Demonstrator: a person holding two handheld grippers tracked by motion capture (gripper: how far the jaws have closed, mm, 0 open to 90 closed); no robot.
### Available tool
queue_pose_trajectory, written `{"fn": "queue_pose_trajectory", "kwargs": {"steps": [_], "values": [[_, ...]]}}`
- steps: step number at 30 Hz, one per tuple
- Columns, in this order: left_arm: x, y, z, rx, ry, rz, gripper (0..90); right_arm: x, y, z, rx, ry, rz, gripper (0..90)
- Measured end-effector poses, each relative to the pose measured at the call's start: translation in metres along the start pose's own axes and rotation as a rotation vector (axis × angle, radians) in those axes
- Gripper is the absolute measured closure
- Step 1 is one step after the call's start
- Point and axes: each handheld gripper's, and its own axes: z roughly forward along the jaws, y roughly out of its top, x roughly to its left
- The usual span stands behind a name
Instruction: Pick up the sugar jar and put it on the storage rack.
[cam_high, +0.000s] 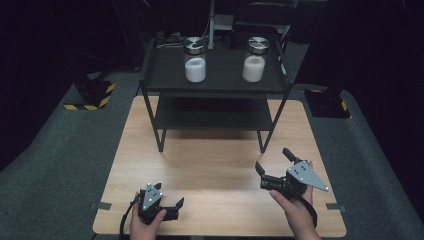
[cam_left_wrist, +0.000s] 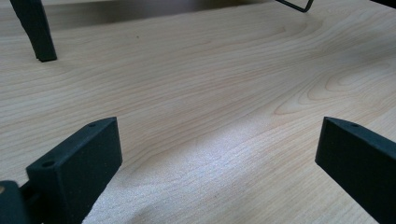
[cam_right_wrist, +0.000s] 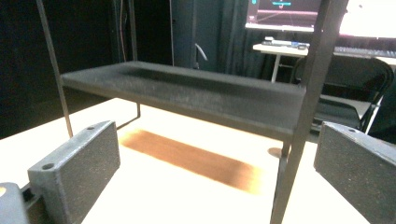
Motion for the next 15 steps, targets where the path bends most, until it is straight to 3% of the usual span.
{"fn": "queue_pose_trajectory", "kwargs": {"steps": [15], "values": [[-0.001, -0.002, -0.001, -0.009, 0.005, -0.001, 0.7, -0.004, -0.044, -0.016, 0.071, -0.039, 0.007, 0.2]]}}
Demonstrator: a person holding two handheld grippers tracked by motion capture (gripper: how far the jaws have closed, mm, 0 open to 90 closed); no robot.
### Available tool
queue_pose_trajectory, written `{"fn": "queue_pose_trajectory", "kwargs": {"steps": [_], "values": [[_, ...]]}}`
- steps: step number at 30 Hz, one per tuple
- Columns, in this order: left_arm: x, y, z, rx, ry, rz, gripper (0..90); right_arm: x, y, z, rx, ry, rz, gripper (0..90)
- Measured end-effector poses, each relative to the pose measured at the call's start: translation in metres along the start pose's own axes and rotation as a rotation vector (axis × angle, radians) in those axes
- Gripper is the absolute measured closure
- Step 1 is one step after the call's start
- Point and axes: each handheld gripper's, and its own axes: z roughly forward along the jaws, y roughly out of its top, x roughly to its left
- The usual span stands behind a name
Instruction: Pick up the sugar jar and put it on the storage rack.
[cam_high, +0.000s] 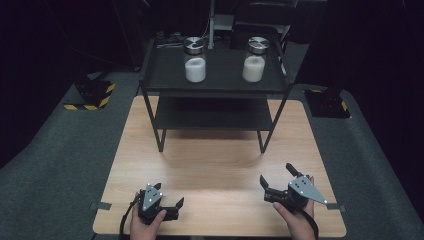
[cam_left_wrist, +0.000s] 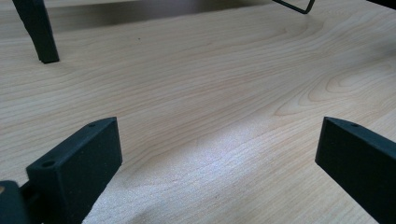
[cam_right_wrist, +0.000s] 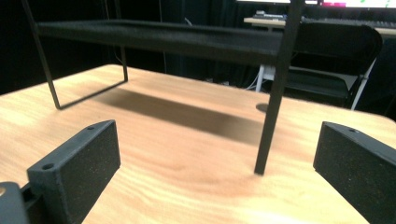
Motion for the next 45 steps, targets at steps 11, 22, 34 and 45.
{"fn": "queue_pose_trajectory", "kwargs": {"steps": [11, 22, 34, 45], "values": [[-0.001, -0.001, -0.001, -0.002, 0.004, -0.009, 0.7, -0.006, -0.021, -0.008, 0.047, -0.028, 0.003, 0.2], [-0.002, -0.003, -0.002, -0.012, 0.011, -0.011, 0.7, -0.01, -0.034, -0.012, 0.085, -0.045, 0.005, 0.2], [-0.001, -0.004, -0.002, -0.018, 0.002, -0.013, 0.7, -0.012, -0.04, -0.014, 0.124, -0.051, 0.006, 0.2], [0.0, -0.004, -0.002, -0.022, -0.003, -0.019, 0.7, -0.015, -0.042, -0.015, 0.147, -0.05, 0.021, 0.2]]}}
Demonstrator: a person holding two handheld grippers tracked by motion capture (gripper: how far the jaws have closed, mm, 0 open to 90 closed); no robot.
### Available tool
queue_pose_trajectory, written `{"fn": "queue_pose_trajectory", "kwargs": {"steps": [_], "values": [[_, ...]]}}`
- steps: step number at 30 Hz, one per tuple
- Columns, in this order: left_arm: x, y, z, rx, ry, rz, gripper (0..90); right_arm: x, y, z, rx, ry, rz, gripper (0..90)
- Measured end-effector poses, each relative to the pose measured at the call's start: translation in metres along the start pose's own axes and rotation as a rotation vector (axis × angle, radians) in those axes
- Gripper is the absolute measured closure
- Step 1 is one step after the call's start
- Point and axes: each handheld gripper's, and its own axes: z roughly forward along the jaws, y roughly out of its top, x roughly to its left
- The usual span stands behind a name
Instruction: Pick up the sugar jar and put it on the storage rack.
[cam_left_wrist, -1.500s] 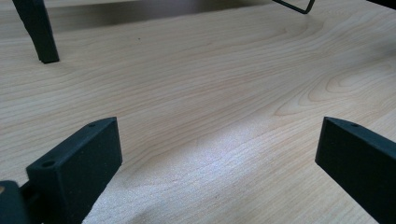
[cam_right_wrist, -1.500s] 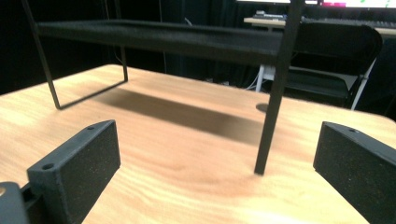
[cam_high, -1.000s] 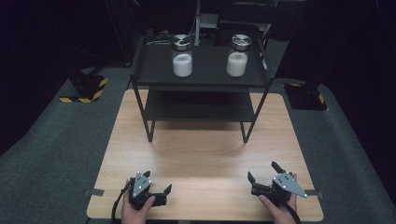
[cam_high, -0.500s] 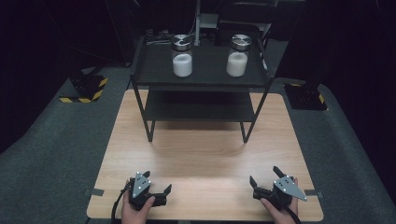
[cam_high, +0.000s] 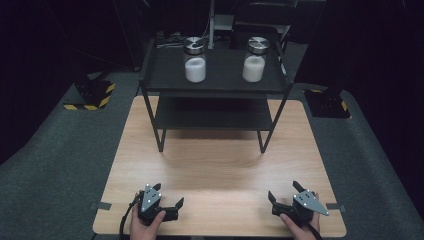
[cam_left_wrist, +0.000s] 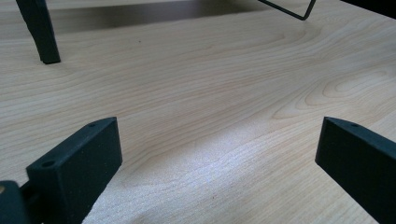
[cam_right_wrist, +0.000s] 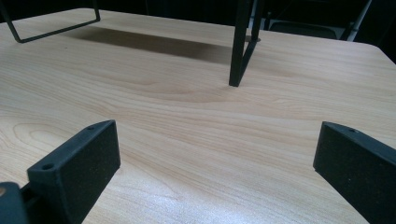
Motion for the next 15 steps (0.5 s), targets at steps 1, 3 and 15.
{"fn": "queue_pose_trajectory", "kwargs": {"steps": [1, 3, 15], "values": [[0.0001, -0.0002, -0.0001, -0.001, 0.0, 0.0, 0.7, 0.0005, 0.0004, 0.0, 0.002, -0.003, 0.002, 0.2], [0.0002, -0.0003, -0.0002, -0.002, -0.001, 0.0, 0.7, 0.0008, 0.0012, 0.0001, 0.008, -0.008, 0.007, 0.3], [-0.0032, -0.0096, -0.0065, -0.046, -0.003, 0.018, 0.7, -0.0019, 0.0073, 0.0007, 0.049, 0.001, 0.024, 0.3]]}}
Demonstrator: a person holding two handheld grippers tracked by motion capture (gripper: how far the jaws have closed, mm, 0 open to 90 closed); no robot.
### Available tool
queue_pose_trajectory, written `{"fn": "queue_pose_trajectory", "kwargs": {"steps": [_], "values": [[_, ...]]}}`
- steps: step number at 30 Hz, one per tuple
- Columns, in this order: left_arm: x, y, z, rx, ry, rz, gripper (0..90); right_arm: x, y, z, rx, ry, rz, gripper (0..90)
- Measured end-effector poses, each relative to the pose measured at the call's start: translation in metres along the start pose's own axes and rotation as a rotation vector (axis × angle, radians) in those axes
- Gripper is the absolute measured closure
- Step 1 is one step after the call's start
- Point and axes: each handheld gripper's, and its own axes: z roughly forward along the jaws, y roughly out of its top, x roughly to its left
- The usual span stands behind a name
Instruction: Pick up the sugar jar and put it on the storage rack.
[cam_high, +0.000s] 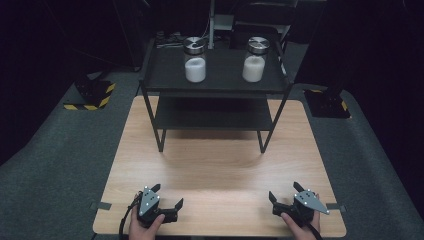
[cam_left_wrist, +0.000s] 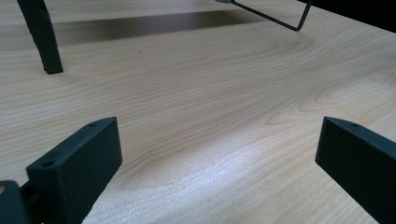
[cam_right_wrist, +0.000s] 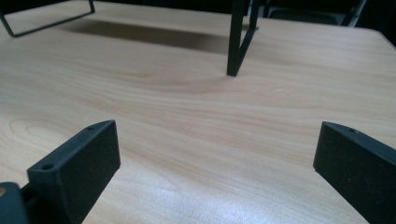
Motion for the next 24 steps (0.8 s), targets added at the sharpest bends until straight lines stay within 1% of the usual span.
{"fn": "queue_pose_trajectory", "kwargs": {"steps": [4, 7, 8, 10, 13, 18, 19, 21, 24], "values": [[-0.002, -0.003, -0.004, -0.01, -0.003, 0.011, 0.7, -0.003, 0.002, 0.0, 0.013, 0.007, 0.017, 0.2], [-0.001, -0.005, -0.006, -0.013, -0.004, 0.005, 0.7, -0.006, 0.003, 0.001, 0.021, 0.018, 0.03, 0.2], [-0.001, -0.004, -0.007, -0.01, -0.004, 0.002, 0.7, -0.007, 0.005, 0.002, 0.031, 0.02, 0.036, 0.3], [0.0, -0.004, -0.007, -0.007, -0.004, -0.003, 0.7, -0.006, 0.007, 0.003, 0.042, 0.014, 0.041, 0.2], [-0.001, -0.003, -0.006, 0.0, -0.001, -0.002, 0.7, -0.006, 0.006, 0.002, 0.037, 0.017, 0.038, 0.3], [0.001, 0.0, -0.003, 0.009, -0.009, 0.002, 0.7, -0.005, 0.007, 0.003, 0.04, 0.012, 0.037, 0.3], [0.001, 0.001, -0.002, 0.018, -0.008, 0.0, 0.7, -0.005, 0.007, 0.003, 0.043, 0.009, 0.035, 0.3], [-0.002, 0.005, 0.001, 0.037, 0.01, -0.007, 0.7, -0.003, 0.007, 0.003, 0.045, 0.005, 0.031, 0.3], [-0.001, 0.008, 0.004, 0.044, 0.005, -0.007, 0.7, -0.003, 0.008, 0.004, 0.048, 0.006, 0.019, 0.4]]}}
